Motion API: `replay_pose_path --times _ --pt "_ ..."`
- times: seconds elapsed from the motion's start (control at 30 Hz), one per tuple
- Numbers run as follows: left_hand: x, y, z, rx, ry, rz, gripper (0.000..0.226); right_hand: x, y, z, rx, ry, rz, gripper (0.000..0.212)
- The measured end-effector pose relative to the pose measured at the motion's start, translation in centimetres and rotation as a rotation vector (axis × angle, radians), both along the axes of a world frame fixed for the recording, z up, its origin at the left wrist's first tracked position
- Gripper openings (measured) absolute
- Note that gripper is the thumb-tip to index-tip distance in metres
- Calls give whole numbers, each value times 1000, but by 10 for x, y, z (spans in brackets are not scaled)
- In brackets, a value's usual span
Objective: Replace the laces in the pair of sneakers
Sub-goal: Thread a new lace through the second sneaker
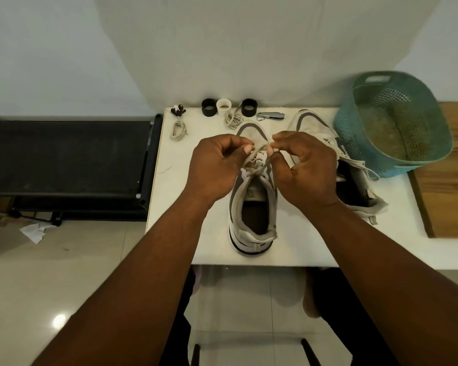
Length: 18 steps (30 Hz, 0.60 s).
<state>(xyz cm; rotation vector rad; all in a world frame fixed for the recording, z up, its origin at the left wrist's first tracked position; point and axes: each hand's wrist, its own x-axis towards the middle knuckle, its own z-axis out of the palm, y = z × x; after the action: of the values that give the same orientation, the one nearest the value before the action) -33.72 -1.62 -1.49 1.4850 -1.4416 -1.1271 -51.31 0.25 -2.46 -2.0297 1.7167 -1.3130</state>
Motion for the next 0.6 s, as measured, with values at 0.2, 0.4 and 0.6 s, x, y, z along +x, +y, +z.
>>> replay_pose_path --times 0.2,0.4,0.6 --pt "24 22 3 -54 106 177 26 -17 19 9 61 -42 -122 9" --pt "36 40 7 -196 -136 210 12 -21 40 21 104 -24 -205 14" --pt "36 41 6 -350 -472 139 17 -20 52 22 218 -74 -314 17"
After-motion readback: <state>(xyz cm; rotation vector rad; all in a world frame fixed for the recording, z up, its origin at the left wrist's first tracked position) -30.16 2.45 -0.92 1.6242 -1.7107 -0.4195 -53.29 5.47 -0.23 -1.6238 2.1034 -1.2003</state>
